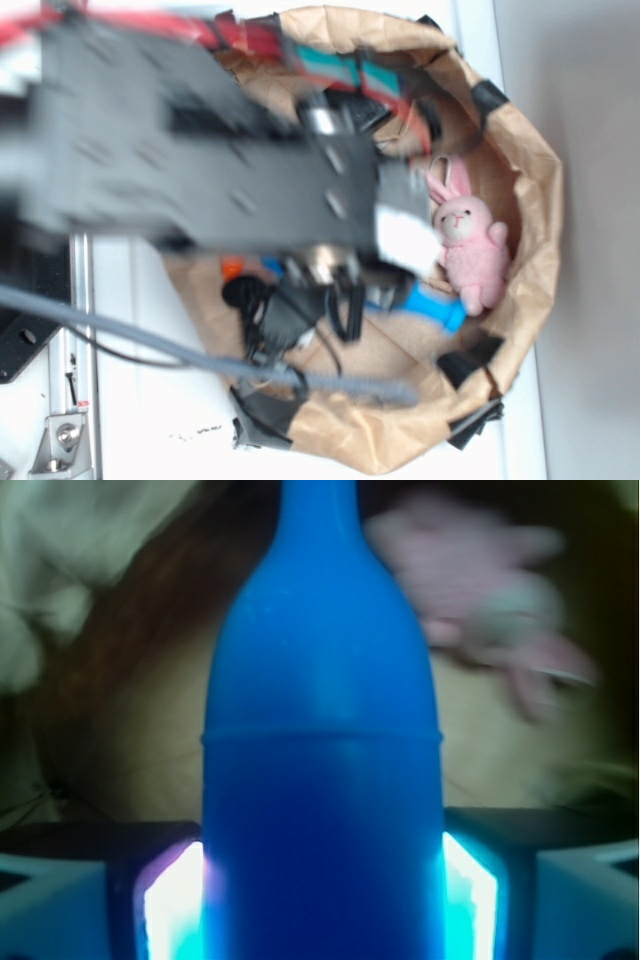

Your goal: Grab the blue bottle.

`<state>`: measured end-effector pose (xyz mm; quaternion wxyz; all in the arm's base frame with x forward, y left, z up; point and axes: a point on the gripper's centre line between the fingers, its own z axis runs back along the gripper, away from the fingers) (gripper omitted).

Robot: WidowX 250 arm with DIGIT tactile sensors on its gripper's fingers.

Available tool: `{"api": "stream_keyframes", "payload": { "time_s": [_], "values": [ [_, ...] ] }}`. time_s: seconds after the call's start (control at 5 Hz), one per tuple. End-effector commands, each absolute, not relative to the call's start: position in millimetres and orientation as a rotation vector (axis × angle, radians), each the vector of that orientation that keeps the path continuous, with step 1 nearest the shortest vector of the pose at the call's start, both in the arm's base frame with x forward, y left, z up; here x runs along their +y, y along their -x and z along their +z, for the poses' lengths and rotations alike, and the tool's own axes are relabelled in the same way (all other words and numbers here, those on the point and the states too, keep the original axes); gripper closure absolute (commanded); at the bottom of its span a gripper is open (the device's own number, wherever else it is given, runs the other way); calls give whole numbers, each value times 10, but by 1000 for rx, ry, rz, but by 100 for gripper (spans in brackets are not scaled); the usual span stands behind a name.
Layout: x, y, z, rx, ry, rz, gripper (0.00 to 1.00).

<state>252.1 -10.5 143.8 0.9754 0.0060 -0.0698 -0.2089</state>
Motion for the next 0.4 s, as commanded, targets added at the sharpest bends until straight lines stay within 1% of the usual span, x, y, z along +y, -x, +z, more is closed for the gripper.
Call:
{"api": "stream_keyframes", "payload": {
  "time_s": [0.0,0.2],
  "values": [
    [132,-2432,1954,-255,-46,86,100],
    [97,-2392,1849,-212,-70,335,100]
  ]
}}
